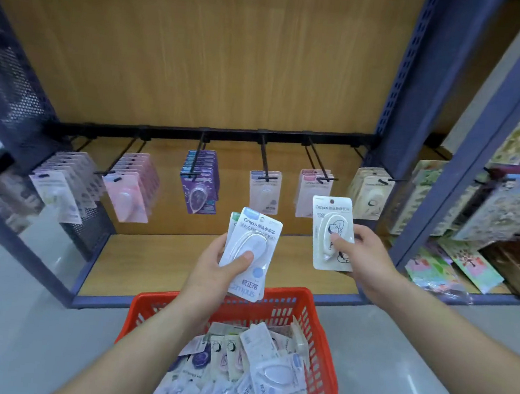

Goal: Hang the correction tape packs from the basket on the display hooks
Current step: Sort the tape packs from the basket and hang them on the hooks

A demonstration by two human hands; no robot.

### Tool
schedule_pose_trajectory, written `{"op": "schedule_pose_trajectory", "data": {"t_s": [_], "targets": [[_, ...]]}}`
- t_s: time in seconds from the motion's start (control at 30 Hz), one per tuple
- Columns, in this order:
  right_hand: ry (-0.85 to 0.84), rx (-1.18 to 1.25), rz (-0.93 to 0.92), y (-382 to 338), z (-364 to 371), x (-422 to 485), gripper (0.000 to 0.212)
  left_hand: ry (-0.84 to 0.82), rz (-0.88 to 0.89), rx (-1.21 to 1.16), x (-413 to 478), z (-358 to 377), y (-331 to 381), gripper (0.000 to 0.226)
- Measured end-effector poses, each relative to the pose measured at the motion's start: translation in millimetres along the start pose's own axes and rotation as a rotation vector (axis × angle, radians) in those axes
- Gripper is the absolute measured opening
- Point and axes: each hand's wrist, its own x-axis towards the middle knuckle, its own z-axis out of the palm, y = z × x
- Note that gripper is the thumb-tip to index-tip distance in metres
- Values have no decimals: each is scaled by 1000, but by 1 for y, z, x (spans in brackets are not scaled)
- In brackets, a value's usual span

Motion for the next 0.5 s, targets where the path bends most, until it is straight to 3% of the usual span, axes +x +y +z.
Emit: {"op": "schedule_pose_trajectory", "data": {"t_s": [0.1, 0.23, 0.3, 0.43, 0.5], "targets": [[53, -101, -34, 4, -48, 33, 8, -41, 0, 42, 16, 30, -3, 29], [138, -61, -7, 15, -94, 74, 24, -50, -19, 63, 38, 62, -11, 39], [160, -8, -13, 25, -103, 89, 27, -51, -26, 70, 46, 74, -14, 42], [196, 109, -30, 30, -97, 104, 12, -55, -20, 84, 61, 91, -15, 41], [205, 132, -56, 30, -94, 111, 17, -58, -14, 86, 67, 97, -14, 41]]}}
